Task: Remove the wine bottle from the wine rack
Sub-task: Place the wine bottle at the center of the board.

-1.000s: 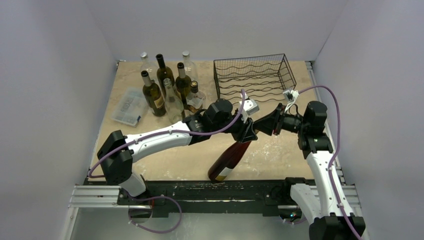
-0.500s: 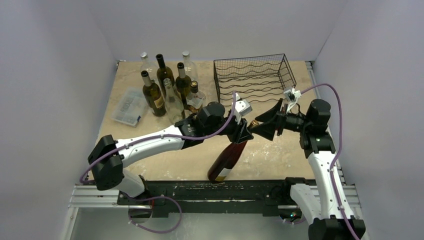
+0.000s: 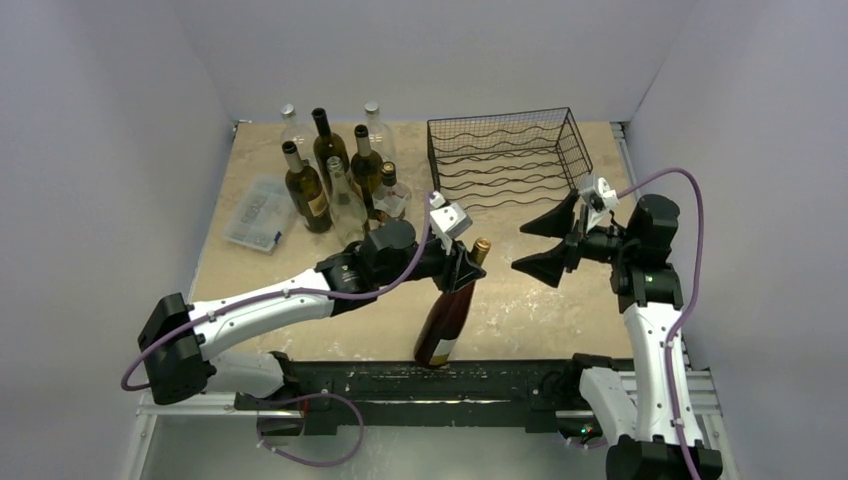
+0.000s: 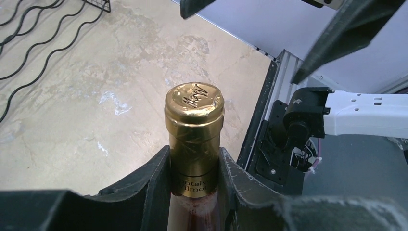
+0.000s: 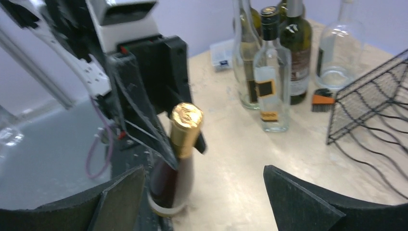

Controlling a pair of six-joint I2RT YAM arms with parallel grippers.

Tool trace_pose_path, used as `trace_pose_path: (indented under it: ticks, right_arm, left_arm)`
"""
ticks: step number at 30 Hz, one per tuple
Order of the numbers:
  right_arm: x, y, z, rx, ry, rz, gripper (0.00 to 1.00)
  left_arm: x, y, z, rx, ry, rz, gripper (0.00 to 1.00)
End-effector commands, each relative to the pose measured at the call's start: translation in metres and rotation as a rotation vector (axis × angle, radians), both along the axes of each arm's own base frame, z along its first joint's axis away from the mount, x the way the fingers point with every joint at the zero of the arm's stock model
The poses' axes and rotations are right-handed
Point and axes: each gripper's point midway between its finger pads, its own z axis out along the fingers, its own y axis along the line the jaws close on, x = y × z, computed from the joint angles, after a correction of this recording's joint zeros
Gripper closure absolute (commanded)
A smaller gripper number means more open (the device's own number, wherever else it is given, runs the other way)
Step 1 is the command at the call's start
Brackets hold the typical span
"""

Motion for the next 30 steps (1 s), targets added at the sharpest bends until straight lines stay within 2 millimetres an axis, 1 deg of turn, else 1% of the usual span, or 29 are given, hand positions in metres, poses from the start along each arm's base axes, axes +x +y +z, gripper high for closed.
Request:
trace_pose_path:
  ticks: [1,4,6,9,12,17,24,30]
  right_arm:
    - [0.027,-0.016,-0.015,-0.160,-0.167,-0.113,0.02]
    - [0.038,-0.020,-0.032,-0.174,-0.151,-0.150,0.01]
    - [0.039,-0.020,-0.037,-0.169,-0.157,-0.163,0.01]
    - [0.040,-0.023,-0.044,-0.187,-0.186,-0.201,0.01]
    - [0.040,-0.027,-0.044,-0.205,-0.208,-0.236,0.01]
    - [0.041,-0.029,-0.044,-0.216,-0.215,-0.257,0.01]
    - [0.041,-0.030,-0.045,-0.225,-0.220,-0.269,0.01]
    - [0.042,-0.031,-0.045,-0.229,-0.222,-0.273,0.01]
  left_arm:
    - [0.008,0.017,0.048,-0.140,-0.105,0.088,1.00]
    - [0.010,0.031,0.055,-0.164,-0.132,0.136,1.00]
    - [0.013,0.040,0.061,-0.178,-0.151,0.171,1.00]
    - [0.018,0.056,0.064,-0.189,-0.166,0.233,1.00]
    - [0.024,0.071,0.063,-0.198,-0.174,0.281,1.00]
    - [0.030,0.095,0.073,-0.244,-0.202,0.345,1.00]
    - [0.034,0.118,0.086,-0.268,-0.240,0.395,1.00]
    - [0.041,0.139,0.090,-0.269,-0.251,0.455,1.00]
